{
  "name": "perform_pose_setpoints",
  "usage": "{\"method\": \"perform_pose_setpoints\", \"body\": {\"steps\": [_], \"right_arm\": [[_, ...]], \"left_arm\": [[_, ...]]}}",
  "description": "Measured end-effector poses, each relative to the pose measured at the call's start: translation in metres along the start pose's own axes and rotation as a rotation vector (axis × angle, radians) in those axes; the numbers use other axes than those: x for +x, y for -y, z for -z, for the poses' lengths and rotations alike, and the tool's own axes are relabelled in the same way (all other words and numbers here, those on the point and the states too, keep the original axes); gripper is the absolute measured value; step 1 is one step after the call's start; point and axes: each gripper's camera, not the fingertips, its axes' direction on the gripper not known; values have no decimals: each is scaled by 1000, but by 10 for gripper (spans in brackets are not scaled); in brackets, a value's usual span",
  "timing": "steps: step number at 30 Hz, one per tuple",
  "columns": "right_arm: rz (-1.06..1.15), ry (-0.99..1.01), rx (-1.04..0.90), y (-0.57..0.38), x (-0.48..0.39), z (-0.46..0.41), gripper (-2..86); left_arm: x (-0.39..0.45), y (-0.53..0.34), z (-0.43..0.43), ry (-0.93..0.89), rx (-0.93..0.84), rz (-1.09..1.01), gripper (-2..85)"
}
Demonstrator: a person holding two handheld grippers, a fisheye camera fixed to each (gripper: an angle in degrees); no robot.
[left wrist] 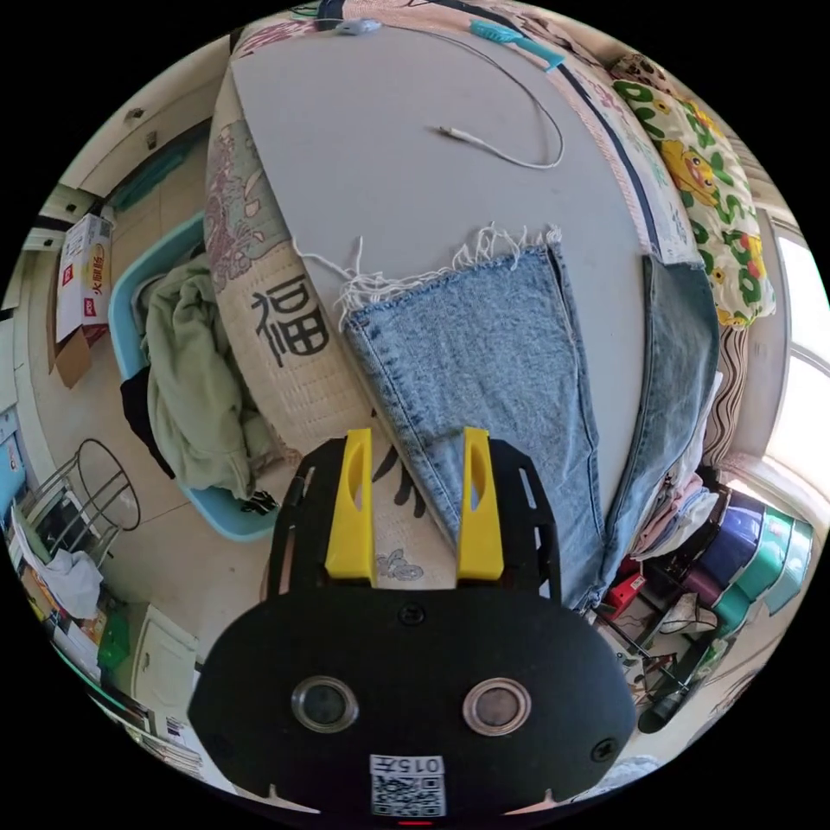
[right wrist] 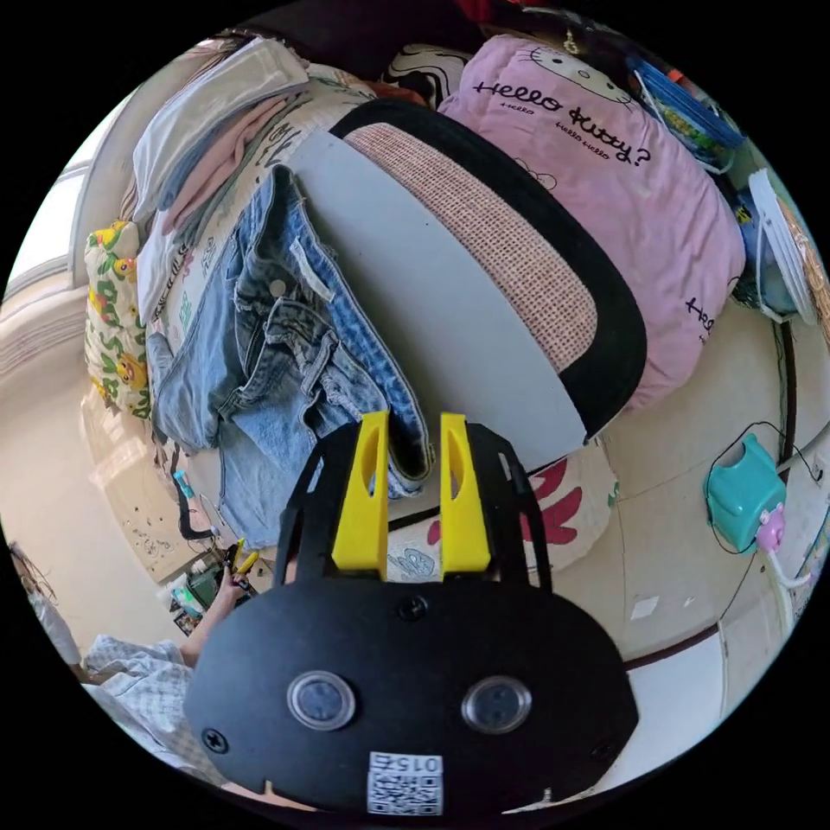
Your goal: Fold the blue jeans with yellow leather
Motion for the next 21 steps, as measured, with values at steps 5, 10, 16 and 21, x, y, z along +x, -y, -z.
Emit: {"method": "perform_pose_setpoints", "body": {"steps": [5,10,16,21], "right_arm": [[112,-92,-133,7,-9,-6,27],[143,-151,-118,-3,-3,7,17],[106,-243,-124,-18,22,0,31],[5,-80,39,-46,59,31,68]], "left_arm": [[21,-4,39,-31,-42,-11,122],[56,-7,88,21,-97,-53,96],[95,-9,139,69,-168,-122,81],[157,-33,216,135,-111,-310,84]]}}
